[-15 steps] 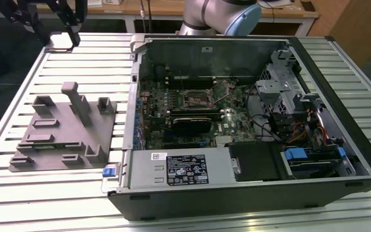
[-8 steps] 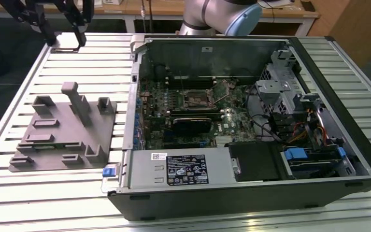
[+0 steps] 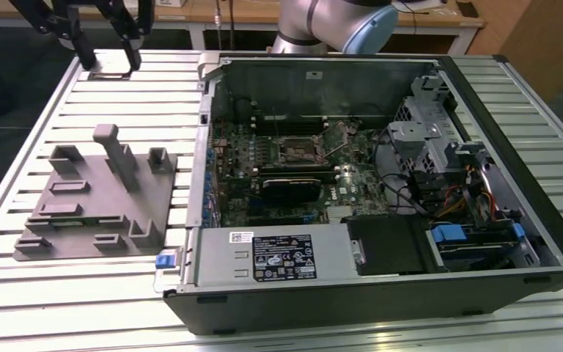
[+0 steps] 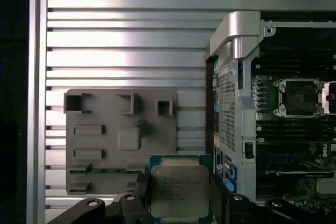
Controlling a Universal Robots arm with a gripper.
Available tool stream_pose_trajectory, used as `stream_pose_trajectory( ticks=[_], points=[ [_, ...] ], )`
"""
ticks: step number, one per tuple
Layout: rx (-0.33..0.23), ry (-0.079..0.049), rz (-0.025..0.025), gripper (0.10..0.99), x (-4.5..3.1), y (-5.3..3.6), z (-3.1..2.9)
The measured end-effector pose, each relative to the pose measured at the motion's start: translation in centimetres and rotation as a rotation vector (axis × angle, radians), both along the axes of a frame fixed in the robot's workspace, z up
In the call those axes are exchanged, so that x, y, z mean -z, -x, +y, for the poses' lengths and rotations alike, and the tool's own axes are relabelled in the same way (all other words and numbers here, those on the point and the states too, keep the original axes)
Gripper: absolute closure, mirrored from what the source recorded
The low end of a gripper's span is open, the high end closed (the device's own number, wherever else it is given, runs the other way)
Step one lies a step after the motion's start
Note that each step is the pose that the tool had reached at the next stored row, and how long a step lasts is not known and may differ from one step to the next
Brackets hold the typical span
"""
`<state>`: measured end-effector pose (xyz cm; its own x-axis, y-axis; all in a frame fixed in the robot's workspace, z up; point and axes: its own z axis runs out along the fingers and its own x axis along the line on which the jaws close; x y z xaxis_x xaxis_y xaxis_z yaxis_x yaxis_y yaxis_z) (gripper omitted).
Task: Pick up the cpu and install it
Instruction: 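Pick up the cpu and move it towards the insertion slot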
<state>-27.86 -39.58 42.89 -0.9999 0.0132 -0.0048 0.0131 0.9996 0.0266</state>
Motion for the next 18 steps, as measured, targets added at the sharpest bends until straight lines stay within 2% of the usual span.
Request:
stream_pose_trajectory(
  ticks=[8, 18],
  points=[
    [0.0, -0.001, 0.0024, 0.545, 0.07, -3.24, 0.0],
    [0.0, -0.001, 0.003, 0.545, 0.2, -7.5, 0.0]
  ],
)
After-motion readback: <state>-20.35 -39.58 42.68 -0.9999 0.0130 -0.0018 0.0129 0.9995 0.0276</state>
